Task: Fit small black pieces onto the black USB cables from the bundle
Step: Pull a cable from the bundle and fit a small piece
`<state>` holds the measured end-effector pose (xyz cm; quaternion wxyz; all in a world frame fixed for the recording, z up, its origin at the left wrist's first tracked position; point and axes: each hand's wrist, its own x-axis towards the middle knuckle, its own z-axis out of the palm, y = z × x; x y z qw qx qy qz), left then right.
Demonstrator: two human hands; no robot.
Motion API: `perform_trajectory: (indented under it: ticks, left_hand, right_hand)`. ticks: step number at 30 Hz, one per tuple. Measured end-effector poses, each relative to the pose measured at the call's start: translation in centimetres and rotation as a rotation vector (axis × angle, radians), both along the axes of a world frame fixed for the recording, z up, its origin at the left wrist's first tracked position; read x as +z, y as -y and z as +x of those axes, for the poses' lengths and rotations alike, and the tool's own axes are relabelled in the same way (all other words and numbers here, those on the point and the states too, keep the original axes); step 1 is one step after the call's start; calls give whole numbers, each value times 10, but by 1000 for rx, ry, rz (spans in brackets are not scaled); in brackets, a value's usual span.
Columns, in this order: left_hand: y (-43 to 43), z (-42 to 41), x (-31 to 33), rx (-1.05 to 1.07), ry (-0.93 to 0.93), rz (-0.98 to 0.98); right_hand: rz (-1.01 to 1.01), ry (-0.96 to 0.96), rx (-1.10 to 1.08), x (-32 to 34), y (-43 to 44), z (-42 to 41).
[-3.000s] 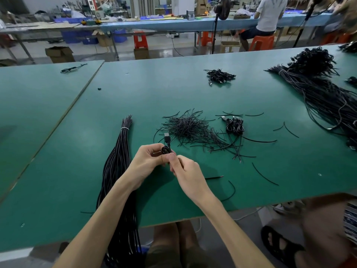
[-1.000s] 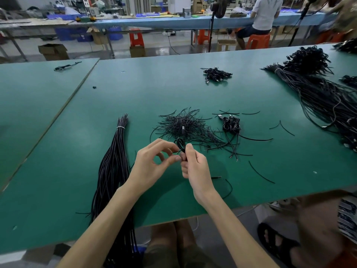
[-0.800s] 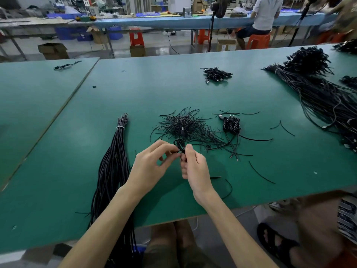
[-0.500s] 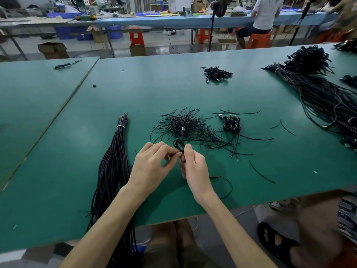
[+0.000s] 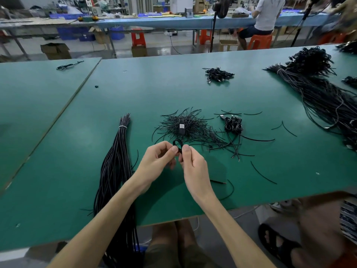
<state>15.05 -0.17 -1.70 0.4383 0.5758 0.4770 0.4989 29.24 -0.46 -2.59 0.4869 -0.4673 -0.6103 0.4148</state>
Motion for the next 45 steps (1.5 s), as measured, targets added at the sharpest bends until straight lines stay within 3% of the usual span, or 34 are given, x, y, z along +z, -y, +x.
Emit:
perform_trajectory:
  ticks: [5,14,22,28,34,39,45]
  left_hand:
    - [0,-3,1,-99,244,-115]
    - [-1,-1,-4,-110,74,-100]
    - [-4,-4,-9,-247,190,-199]
    - [-6,-9,-8,-321,332,-257]
    - [-2,-4,-4,-75,192,-53]
    - [3,-4,3,41,-96,199]
    - [3,-7,2,44,-228,246]
  right_hand:
    - [37,16,-15,1,0,-4]
    - [-10,-47,-47,-5,-5,-3]
    - [73,-112,-59,-3,-5,4]
    - [136,-57,-96,3,-1,4]
    - [185,-133,-109,2,1,3]
    - [-100,-378,-50,-1,0,4]
    - [-176,-327,32,-1,0,2]
